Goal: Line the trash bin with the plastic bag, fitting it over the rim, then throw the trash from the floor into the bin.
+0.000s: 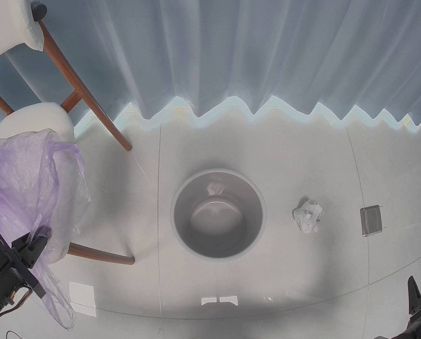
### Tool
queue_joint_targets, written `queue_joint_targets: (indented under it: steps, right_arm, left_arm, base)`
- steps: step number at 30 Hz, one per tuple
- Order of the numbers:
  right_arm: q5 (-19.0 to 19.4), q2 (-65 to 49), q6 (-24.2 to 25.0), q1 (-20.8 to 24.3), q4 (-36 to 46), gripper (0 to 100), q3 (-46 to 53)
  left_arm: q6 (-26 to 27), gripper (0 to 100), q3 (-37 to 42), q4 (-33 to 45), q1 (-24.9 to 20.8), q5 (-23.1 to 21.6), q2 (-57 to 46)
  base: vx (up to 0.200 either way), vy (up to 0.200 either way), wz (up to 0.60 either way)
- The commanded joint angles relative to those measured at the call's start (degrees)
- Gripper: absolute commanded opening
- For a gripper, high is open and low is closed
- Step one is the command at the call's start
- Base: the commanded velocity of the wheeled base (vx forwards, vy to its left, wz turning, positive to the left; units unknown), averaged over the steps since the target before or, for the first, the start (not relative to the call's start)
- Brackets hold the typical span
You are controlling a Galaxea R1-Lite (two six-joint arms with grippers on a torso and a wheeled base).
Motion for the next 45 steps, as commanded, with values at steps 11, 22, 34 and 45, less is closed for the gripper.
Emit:
queue_joint_targets:
  steps: [11,22,34,45]
  right_arm:
    - [0.0,-1.0,0.0,0.0,0.0,100,1.0]
    - [0.0,-1.0,0.0,0.0,0.0,100,1.0]
    - [0.0,-1.0,0.0,0.0,0.0,100,1.0]
    - [0.0,-1.0,0.0,0.0,0.0,100,1.0]
  left_arm:
    - [-15.0,0,-1.5,0.3,13.6,-33.7,0.9]
    - [-30.1,0,-3.8,0.2,16.8,-59.9,1.1]
    - [-34.6,0,-5.4,0.4,18.2,-71.0,1.2]
    - [-37.0,0,-5.0,0.3,17.8,-70.7,2.4]
  base:
    - [0.0,0.0,0.0]
    - [0.0,0.0,0.0]
    - [0.0,0.0,0.0]
    - [0.0,0.0,0.0]
